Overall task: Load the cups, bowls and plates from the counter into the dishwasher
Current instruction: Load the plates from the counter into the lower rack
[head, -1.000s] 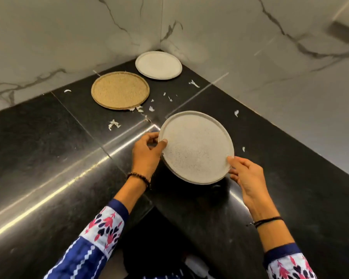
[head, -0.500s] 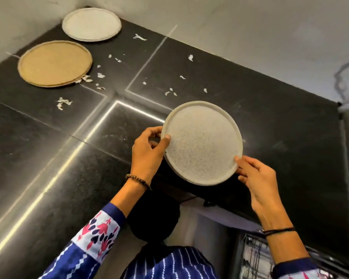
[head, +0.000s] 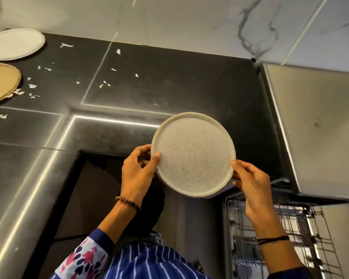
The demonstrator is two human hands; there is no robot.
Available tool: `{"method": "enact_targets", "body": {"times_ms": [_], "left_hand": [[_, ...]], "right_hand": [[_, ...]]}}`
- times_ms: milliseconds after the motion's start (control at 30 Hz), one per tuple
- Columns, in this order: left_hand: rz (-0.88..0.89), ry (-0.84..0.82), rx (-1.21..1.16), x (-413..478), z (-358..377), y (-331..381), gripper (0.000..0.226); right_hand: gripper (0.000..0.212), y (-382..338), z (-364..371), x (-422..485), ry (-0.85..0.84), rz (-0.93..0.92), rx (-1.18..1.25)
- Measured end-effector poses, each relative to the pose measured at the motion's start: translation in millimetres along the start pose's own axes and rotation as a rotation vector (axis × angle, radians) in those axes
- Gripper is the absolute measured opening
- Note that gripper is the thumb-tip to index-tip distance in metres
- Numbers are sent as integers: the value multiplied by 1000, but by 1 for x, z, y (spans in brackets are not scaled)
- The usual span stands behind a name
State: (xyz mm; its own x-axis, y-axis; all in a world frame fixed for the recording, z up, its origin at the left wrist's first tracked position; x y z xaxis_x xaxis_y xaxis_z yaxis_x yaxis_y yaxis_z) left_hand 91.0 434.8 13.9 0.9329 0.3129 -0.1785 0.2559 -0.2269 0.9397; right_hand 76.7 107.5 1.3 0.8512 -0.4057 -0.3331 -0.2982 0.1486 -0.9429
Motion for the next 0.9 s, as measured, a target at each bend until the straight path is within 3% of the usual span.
{"method": "enact_targets", "body": {"times_ms": [133,400,667,900], "left_hand": [[12,-48,17,-52,37,-2,26],[26,-189,114,-136,107,-17,33],[91,-517,244,-203,208,-6,29],[158,-761,334,-220,302,-1,20]], "right_hand": [[17,11,-65,-28,32,25,30],[18,44,-187,-78,166,76,80],[11,74,-319,-133,400,121,118],[8,101,-385,-168,614,192,164]]}}
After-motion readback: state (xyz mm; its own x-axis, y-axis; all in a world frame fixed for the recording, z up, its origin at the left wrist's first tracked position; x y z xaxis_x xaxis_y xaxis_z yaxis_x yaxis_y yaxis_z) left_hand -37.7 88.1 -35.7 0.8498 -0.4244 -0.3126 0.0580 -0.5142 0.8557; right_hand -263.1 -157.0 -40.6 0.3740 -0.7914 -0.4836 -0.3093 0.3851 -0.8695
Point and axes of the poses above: each hand's wrist, its own x-axis towards the middle knuckle, its own z-axis out of the palm, y = z × x, the point moved 10 cm from there along x, towards the middle knuckle, and after that the axes turned 11 degrees about x, right-handed, at the moved point
